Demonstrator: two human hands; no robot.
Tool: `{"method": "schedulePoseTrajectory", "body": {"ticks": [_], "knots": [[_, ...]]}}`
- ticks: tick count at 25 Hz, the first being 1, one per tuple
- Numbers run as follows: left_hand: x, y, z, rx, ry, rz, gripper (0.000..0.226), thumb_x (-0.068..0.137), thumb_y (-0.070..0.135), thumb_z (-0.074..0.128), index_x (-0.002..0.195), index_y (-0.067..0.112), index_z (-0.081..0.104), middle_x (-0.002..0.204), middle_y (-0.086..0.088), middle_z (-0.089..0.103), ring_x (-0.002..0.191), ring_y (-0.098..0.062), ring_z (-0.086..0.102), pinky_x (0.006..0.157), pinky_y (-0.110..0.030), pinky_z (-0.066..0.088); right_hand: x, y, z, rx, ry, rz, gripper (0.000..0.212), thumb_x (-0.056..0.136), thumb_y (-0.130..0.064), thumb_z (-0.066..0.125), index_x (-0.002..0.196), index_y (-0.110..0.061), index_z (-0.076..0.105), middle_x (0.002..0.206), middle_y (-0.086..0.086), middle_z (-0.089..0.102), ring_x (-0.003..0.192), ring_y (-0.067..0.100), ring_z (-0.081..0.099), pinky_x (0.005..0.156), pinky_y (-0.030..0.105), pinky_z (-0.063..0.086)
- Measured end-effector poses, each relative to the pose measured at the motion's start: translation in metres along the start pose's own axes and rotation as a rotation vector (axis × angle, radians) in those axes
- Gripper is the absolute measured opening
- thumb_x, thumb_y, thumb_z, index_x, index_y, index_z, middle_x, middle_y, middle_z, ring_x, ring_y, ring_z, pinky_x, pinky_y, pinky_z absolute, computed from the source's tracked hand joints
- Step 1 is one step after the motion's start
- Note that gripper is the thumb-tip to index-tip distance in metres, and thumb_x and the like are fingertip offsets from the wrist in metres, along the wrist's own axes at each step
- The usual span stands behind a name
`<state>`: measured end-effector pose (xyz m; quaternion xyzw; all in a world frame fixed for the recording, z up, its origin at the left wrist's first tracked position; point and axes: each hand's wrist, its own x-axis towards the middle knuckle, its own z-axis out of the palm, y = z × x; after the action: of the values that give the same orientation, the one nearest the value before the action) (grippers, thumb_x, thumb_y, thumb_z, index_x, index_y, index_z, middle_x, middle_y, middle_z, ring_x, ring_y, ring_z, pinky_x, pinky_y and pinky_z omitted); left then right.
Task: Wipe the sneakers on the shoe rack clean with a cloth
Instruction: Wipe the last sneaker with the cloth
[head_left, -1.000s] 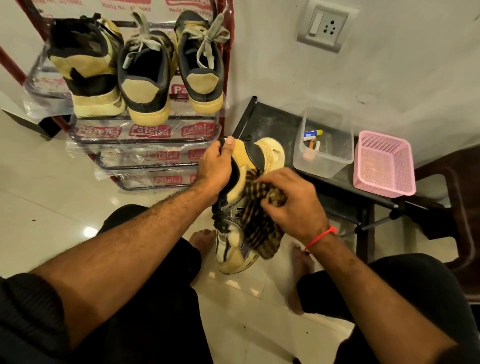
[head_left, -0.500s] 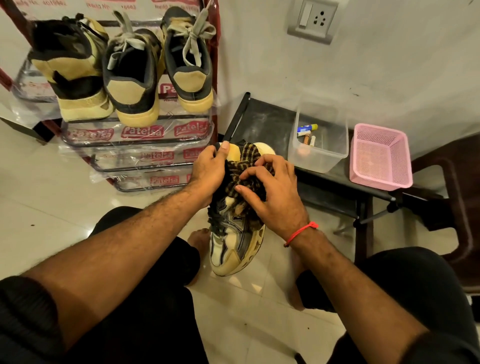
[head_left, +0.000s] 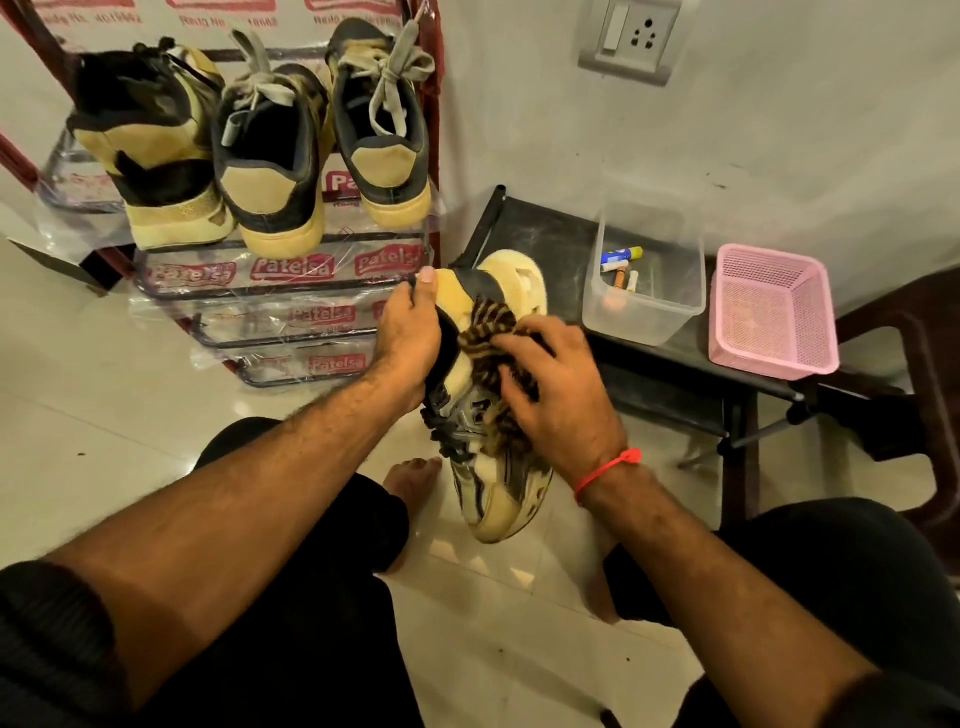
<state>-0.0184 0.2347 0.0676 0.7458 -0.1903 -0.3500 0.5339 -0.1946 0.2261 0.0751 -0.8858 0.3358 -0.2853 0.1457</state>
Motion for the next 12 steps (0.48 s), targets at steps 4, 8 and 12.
{"method": "schedulePoseTrajectory", "body": {"ticks": [4,8,12], "knots": [[-0.024,-0.01,0.021,0.195,-0.208,0.219,0.044,0.106,0.048,0.044,0.099,0.007,0.058,0.084,-0.001,0.056,0.077,-0.013,0.052,0.073,-0.036,0.043,0.038,0.023,-0.013,-0.054,0.136,0.124,0.029,0.089,-0.013,0.066,0.117,-0.01,0.069,0.121,0.011,0.058,0.113,0.029,0.051,0.101,0.036,0.043],[-0.018,-0.007,0.018,0.253,-0.131,0.272,0.041,0.107,0.043,0.045,0.097,0.005,0.058,0.082,-0.007,0.06,0.074,-0.017,0.053,0.069,-0.04,0.044,0.016,0.018,0.002,-0.043,0.019,0.005,0.029,0.084,-0.012,0.069,0.113,-0.009,0.071,0.118,0.011,0.06,0.106,0.032,0.053,0.096,0.036,0.044],[-0.009,-0.002,0.009,0.196,0.008,0.195,0.047,0.106,0.05,0.042,0.104,0.007,0.06,0.091,-0.005,0.062,0.089,-0.026,0.059,0.087,-0.048,0.049,-0.03,-0.003,0.019,0.002,-0.263,-0.22,0.03,0.081,-0.018,0.07,0.11,-0.009,0.07,0.116,0.01,0.062,0.1,0.03,0.056,0.084,0.044,0.054]]}}
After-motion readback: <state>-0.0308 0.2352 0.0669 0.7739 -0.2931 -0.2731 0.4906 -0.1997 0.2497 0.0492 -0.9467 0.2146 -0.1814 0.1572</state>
